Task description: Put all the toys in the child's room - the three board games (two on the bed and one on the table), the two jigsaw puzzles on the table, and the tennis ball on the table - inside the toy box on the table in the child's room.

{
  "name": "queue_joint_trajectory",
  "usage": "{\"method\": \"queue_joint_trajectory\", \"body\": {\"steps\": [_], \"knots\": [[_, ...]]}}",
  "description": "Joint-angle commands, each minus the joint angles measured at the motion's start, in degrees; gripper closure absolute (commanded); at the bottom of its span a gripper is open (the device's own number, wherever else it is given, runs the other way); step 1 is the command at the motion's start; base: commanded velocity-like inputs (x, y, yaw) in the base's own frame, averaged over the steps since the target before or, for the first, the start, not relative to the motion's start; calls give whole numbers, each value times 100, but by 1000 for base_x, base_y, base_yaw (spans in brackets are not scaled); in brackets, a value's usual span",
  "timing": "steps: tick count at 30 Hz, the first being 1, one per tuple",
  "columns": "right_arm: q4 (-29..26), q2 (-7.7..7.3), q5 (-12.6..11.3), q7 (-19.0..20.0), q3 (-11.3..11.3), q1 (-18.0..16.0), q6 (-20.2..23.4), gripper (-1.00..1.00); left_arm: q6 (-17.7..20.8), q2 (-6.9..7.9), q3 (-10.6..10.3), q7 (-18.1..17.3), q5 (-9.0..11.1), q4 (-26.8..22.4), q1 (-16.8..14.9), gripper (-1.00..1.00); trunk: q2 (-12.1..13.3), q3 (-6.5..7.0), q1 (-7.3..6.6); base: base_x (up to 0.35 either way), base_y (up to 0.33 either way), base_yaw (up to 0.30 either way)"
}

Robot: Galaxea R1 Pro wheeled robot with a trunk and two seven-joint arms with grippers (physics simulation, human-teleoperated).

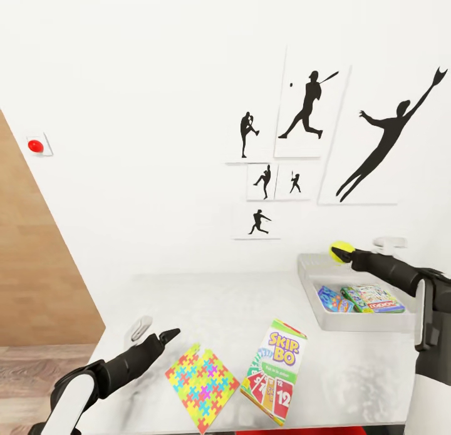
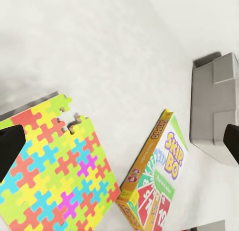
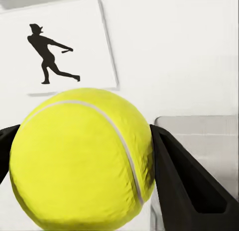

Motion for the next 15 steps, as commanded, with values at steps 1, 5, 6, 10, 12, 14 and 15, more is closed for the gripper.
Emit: {"method": "queue_joint_trajectory", "body": {"steps": [1, 5, 6, 10, 12, 14, 15], "knots": [[-5, -9, 50, 38, -40, -48, 43, 100, 9, 6, -6, 51, 62, -11, -7, -100, -11, -12, 3, 0, 0, 0], [21, -64, 128, -369, -137, -326, 94, 100, 22, 21, -13, 35, 61, -21, -13, -100, -11, -12, 3, 0, 0, 0], [30, -71, 135, -502, -144, -356, 99, 100, 23, 24, -13, 34, 61, -22, -13, -100, -11, -12, 3, 0, 0, 0], [341, -91, 147, -1270, -160, -519, 114, 100, 23, 30, -15, 13, 60, -24, -19, -100, -11, -12, 3, 0, 0, 0], [746, -94, 155, -1531, -156, -723, 112, 100, 33, 31, -9, -19, 60, -25, -53, -100, -11, -12, 3, 0, 0, 0], [1151, -97, 165, -1676, -149, -902, 103, 100, 81, 31, -3, -32, 65, -25, -134, -100, -11, -12, 3, 0, 0, 0], [1659, -101, 177, -1829, -140, -1118, 78, 100, 179, 30, 20, -35, 69, -25, -241, -100, -11, -12, 3, 0, 0, 0]]}}
